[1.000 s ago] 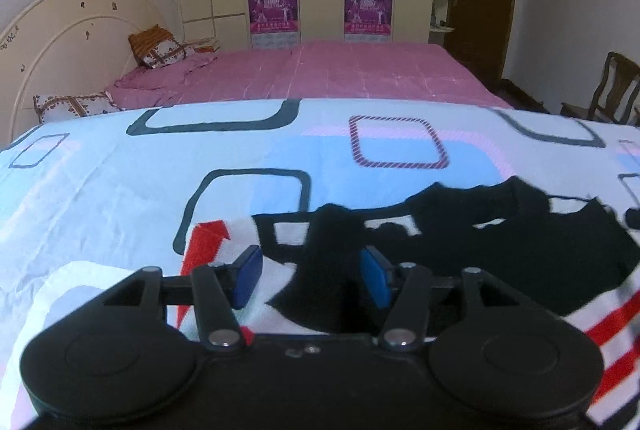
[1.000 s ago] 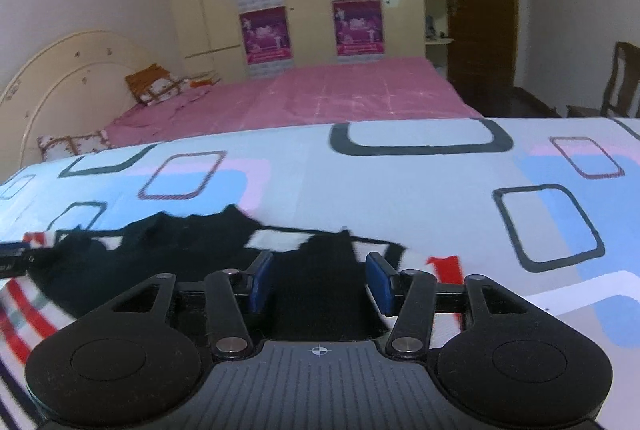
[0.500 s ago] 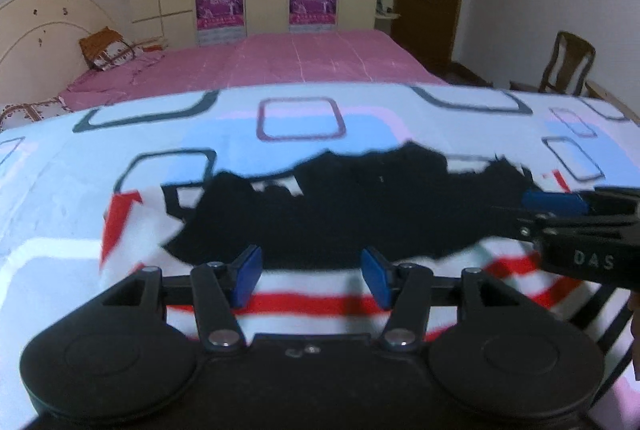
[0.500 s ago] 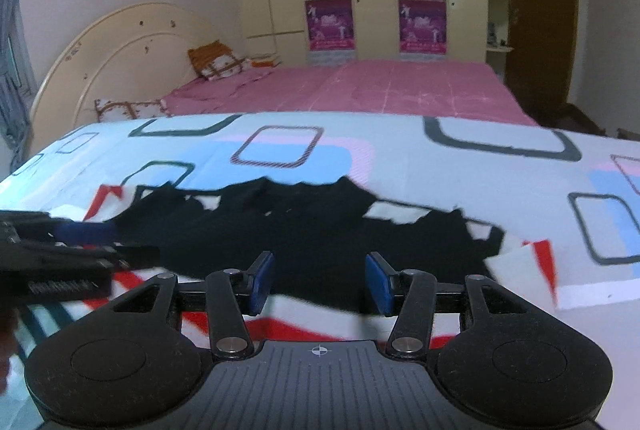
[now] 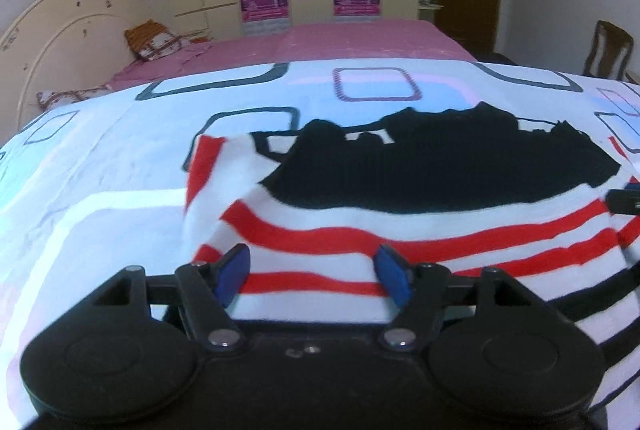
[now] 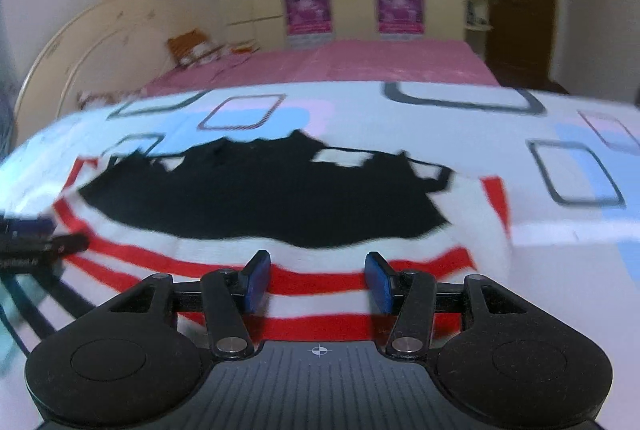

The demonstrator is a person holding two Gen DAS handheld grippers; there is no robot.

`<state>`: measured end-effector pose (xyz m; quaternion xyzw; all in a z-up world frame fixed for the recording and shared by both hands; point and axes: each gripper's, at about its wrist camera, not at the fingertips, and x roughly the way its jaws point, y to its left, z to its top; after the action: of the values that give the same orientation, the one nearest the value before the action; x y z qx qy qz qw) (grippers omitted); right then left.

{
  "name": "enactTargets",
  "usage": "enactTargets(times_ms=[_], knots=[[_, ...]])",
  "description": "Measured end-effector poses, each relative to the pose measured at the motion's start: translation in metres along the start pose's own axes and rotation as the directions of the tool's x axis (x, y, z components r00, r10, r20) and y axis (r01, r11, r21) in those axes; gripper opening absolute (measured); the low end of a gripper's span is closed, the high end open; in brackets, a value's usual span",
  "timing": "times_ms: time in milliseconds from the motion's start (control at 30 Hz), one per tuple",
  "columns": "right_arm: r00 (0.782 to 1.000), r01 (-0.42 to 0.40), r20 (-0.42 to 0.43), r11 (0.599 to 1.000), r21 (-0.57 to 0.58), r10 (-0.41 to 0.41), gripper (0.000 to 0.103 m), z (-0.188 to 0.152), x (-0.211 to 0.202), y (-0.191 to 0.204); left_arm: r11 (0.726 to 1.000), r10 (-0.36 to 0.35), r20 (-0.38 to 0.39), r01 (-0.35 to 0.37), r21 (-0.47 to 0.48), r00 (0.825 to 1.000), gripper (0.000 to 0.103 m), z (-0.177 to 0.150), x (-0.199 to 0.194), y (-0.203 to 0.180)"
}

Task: Fold small clothes

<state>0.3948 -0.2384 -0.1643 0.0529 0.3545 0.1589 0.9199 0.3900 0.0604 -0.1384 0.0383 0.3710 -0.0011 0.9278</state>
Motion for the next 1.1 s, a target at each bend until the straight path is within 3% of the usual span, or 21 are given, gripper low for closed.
enactTargets(times_ms=[433,567,700,967,1100], knots=[[0.988,0.152,-0.011,0.985,-0.079,-0.153,0.051,-0.018,-0.011,-0.017,0.999,0.028,-0.021,-0.028,-0.017,0.999,0.070,-0.002,-0.005,0.008],[0.994,0.107,-0.015,0.994,0.004,-0.107,0.051,-0.014,-0.021,-0.019,0.998,0.032,-0.027,-0.033,-0.045,0.999,0.064,0.000,-0.017,0.008],[0.999,0.049,0.013,0.997,0.055,-0.050,0.051,-0.014,-0.036,-0.011,0.998,0.013,-0.016,-0.014,-0.062,1.000,0.064,-0.001,-0.036,0.005],[0.999,-0.031,0.011,0.999,0.018,0.031,0.051,-0.021,-0.045,0.033,0.999,-0.034,-0.028,0.033,-0.026,0.999,0.064,-0.016,-0.050,-0.021],[1.000,0.002,-0.029,1.000,-0.016,-0.002,0.051,-0.032,-0.036,0.039,1.000,-0.018,-0.063,0.017,-0.007,0.998,0.066,-0.028,-0.040,-0.018]])
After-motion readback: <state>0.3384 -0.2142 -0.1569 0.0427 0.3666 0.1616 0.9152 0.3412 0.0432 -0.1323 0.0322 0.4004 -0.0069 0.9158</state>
